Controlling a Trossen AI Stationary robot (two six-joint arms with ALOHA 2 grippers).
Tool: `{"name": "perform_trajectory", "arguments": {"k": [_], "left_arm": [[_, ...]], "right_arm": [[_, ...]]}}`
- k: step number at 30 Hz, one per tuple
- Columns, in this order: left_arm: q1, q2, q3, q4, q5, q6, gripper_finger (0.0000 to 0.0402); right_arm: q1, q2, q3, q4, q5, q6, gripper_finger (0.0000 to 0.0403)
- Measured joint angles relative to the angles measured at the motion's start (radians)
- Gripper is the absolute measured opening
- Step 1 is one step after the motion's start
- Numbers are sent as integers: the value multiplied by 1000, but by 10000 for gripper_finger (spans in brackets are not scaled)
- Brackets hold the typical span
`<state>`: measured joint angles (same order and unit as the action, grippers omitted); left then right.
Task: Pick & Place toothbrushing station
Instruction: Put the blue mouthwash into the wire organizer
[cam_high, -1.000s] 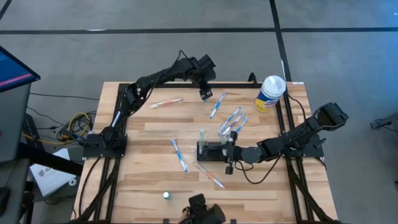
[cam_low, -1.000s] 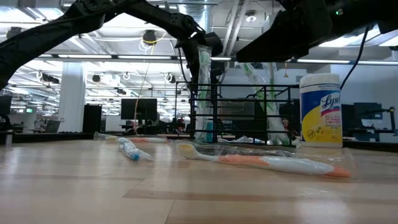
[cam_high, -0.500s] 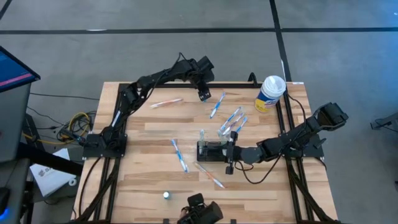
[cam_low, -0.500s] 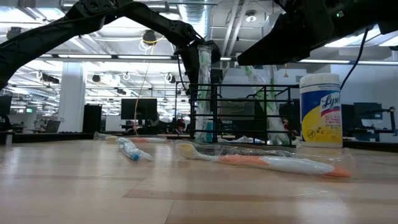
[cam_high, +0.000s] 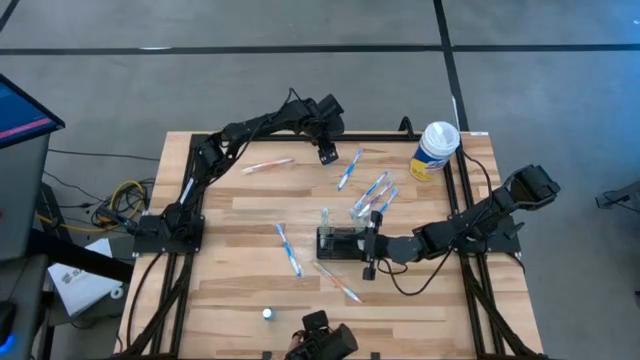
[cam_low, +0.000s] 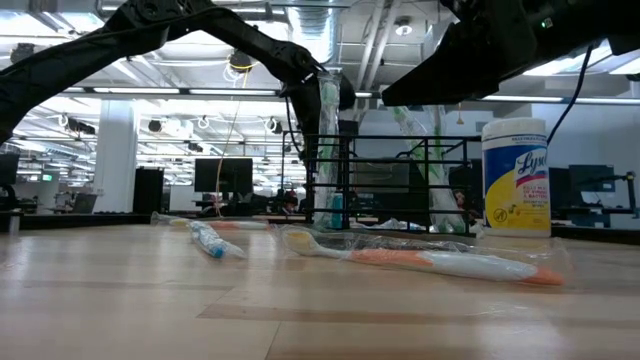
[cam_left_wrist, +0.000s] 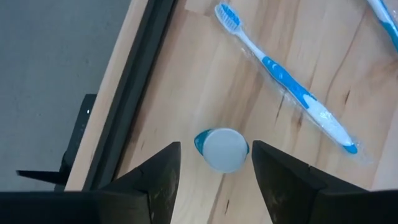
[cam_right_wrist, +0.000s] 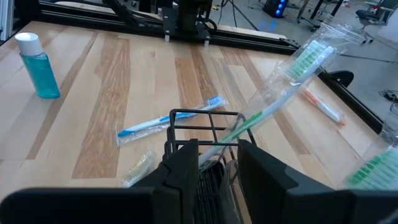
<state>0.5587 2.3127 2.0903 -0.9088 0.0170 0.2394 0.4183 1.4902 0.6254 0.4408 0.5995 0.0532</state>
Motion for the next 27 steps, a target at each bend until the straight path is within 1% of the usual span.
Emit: {"name": "perform_trajectory", "arguments": {"k": [11,21,27], "left_arm": [[0,0,0,22,1,-3,191],[0,0,-95,80,7,-3,191],[0,0,-105,133,7,-4,191]], "right_arm": [[0,0,0,0,0,0,103],[0,0,0,-1,0,0,103],[0,0,0,-3,0,0,103]]}}
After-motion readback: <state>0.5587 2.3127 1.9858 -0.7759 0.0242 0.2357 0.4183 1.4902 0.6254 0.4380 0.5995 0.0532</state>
